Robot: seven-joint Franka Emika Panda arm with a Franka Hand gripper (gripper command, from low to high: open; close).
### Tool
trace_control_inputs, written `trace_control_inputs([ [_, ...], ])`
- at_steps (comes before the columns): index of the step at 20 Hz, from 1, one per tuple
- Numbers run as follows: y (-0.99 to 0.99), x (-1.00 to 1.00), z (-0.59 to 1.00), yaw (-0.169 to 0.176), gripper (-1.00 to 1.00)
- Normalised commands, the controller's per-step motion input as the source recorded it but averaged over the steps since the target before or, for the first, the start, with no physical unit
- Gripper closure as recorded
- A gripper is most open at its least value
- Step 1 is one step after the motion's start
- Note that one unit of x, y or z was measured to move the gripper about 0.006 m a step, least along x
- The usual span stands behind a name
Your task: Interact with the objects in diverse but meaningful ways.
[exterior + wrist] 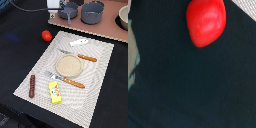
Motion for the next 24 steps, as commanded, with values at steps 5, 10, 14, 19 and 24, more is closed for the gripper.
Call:
trace_control_inputs([
  [5,-0.22,-0.28,-0.02,-0.127,-1.0],
  [10,-0.31,-0.23,-0.12,-0.144,-1.0],
  [14,-0.37,-0.23,-0.18,-0.145,-1.0],
  [19,-0.31,-0.18,-0.19,-0.163,-1.0],
  [24,-0.21,-0.18,-0.22,-0.119,-1.0],
])
